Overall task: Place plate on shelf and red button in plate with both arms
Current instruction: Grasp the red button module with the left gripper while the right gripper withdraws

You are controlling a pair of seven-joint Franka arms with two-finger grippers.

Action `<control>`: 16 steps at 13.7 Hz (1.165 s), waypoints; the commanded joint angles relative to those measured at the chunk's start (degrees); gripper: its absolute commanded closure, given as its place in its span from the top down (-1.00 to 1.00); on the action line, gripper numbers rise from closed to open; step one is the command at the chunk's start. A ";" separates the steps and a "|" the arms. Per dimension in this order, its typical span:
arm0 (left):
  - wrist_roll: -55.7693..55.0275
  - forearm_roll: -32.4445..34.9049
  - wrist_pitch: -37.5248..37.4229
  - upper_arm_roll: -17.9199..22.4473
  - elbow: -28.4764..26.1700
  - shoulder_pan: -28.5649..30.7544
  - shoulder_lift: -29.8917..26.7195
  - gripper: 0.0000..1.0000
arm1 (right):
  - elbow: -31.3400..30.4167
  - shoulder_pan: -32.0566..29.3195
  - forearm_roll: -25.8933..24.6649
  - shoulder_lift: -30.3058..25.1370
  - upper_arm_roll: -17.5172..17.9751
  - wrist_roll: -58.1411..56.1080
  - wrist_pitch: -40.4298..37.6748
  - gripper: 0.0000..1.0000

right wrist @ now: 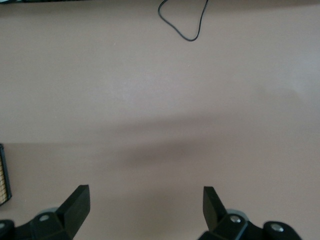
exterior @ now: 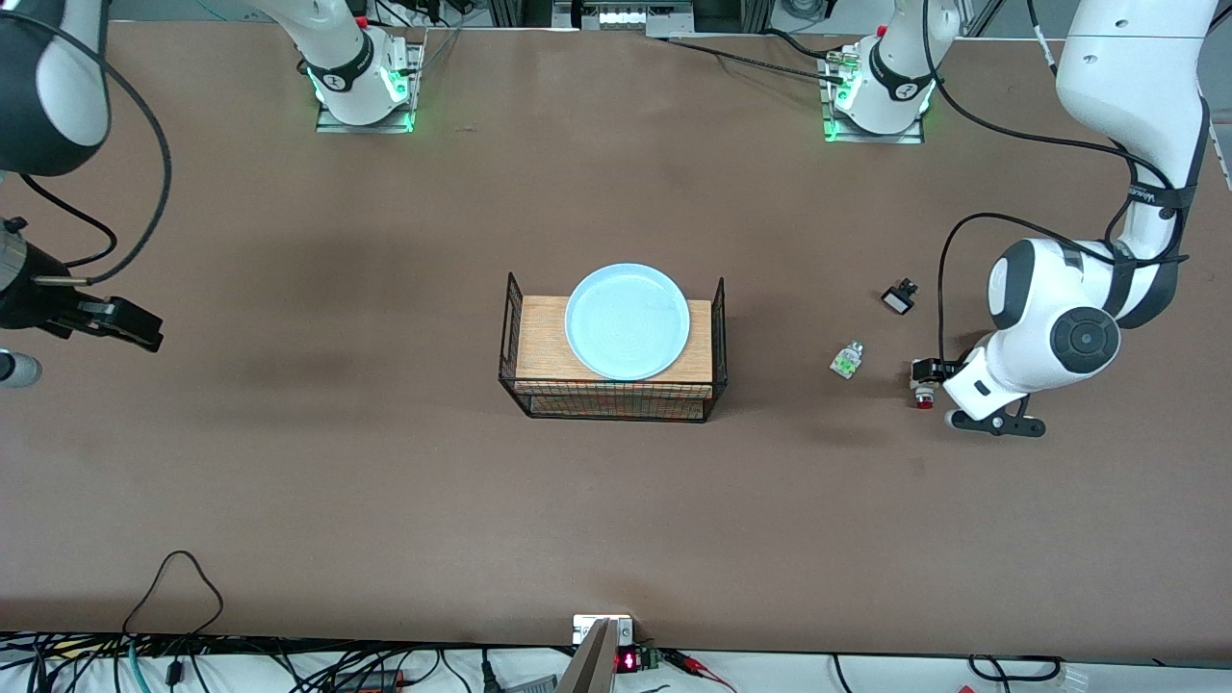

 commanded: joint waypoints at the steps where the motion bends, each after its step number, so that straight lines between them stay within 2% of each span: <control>1: -0.40 1.34 1.27 0.10 -0.43 -0.34 0.70 1.00 | -4.71 -3.13 3.65 -3.69 1.14 -4.08 0.30 1.00; 3: -0.40 1.34 1.36 0.10 -1.31 -0.42 0.70 1.00 | -6.29 -5.06 3.40 -4.83 3.33 -4.08 0.21 1.00; 5: -0.40 1.34 3.28 0.10 -1.49 -0.51 1.57 1.00 | -6.30 -11.02 2.96 -5.44 9.64 -3.99 0.21 1.00; 8: -0.58 1.26 10.22 0.10 -3.77 -1.30 3.86 0.97 | -6.91 -11.67 2.69 -7.02 10.29 -3.99 -0.49 1.00; 9: -0.49 1.34 10.50 0.10 -3.95 -1.30 3.86 0.73 | -7.52 -11.67 2.61 -7.64 10.29 -3.82 -1.28 1.00; 10: -0.49 1.34 10.07 0.10 -4.04 -1.30 3.69 0.38 | -7.61 -11.75 2.61 -7.82 10.20 -3.73 -2.41 1.00; 11: -0.49 1.34 10.15 0.10 -4.04 -1.22 3.78 0.24 | -8.66 -11.76 2.52 -8.69 10.20 -3.73 -2.25 1.00; 12: -0.49 1.34 10.15 0.10 -4.65 -0.96 3.60 -0.07 | -11.19 -11.67 2.34 -10.27 10.20 -3.55 -0.68 1.00; 14: -0.05 1.34 9.45 0.10 -5.27 -0.87 2.73 -0.47 | -16.82 -11.40 0.77 -14.39 10.37 -3.55 2.92 1.00; 16: -0.58 1.26 5.95 0.10 -4.66 -0.95 1.76 -0.66 | -20.61 -11.32 0.67 -17.04 10.55 -3.38 3.37 1.00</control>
